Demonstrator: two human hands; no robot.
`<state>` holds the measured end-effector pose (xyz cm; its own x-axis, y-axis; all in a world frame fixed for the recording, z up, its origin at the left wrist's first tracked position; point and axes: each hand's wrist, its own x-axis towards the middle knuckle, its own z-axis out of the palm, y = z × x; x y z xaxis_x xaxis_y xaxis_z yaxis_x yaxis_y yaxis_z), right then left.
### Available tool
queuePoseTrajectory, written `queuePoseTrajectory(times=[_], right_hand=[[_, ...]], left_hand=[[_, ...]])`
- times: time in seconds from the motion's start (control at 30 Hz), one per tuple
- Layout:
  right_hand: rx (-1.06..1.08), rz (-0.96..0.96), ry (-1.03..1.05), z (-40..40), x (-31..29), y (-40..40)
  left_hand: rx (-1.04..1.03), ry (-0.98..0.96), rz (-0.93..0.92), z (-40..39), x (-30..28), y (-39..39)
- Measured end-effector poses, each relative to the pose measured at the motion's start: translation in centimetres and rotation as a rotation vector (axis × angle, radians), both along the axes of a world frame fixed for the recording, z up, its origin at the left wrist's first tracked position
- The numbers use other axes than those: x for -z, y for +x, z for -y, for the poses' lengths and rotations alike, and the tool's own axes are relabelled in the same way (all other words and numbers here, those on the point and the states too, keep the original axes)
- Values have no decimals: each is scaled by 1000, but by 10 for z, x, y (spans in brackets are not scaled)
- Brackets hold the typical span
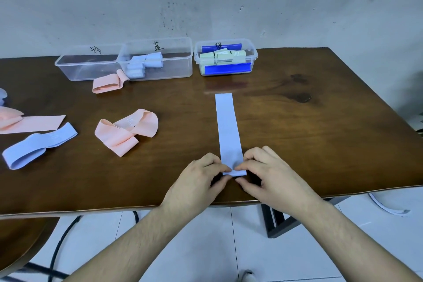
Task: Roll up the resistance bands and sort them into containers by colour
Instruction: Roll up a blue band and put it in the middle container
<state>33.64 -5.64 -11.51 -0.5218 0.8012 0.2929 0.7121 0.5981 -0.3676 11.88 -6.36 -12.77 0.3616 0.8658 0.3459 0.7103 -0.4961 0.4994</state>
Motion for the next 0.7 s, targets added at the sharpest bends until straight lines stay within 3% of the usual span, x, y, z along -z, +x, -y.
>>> queuePoseTrajectory(times=[0.3,0.7], right_hand=[[18,-14,16,0,6,1],[23,-59,10,-2,5,-1]], left_hand=[[51,10,-67,-1,-5,-2],[75,33,-17,-4,-4,-3]])
